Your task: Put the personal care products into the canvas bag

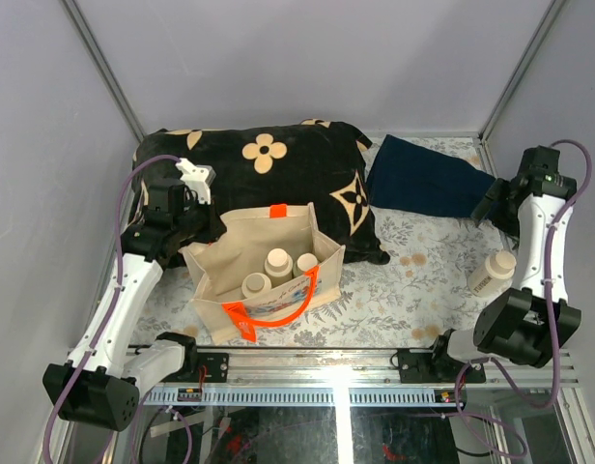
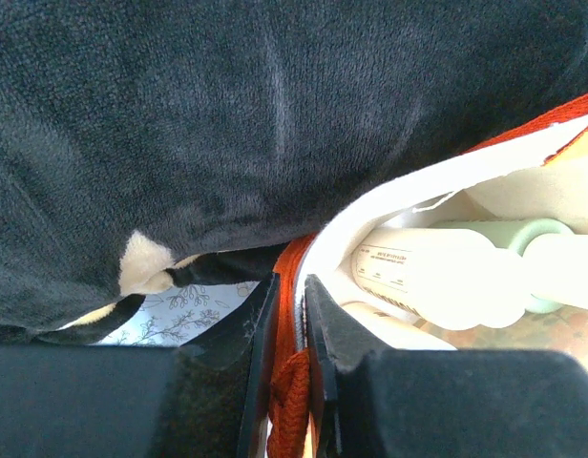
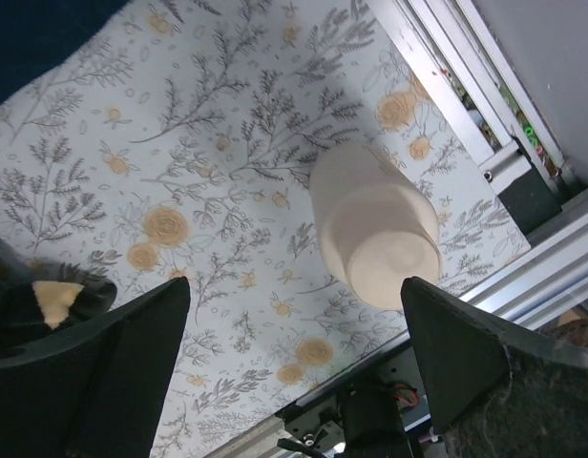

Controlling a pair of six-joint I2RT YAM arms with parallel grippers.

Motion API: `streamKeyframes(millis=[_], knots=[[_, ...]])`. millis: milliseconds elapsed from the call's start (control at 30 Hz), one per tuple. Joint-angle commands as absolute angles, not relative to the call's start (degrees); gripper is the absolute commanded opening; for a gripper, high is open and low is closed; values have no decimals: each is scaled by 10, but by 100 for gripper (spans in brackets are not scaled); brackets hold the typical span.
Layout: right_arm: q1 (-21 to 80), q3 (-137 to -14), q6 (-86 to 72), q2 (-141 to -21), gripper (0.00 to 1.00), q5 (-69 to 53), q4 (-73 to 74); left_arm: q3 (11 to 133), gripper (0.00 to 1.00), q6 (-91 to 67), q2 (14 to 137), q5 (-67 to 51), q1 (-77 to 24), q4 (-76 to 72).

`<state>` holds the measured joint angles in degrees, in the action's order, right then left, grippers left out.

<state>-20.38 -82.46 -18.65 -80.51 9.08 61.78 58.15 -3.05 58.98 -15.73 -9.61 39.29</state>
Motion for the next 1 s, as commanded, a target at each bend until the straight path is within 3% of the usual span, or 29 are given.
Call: streamKeyframes(millis=[0,533,833,967], knots=[[-241,-784,-169,-759,99,64,606,581,14,-23,597,-182,-93,366],[-280,-637,-165,-750,99,55,549,578,14,-25,608,-186,-94,365],[-281,-636,-163,-787,100,89,519,578,14,-25,614,-182,-94,367],[-283,-627,-165,-799,95,82,509,578,14,-25,615,-178,-94,367]])
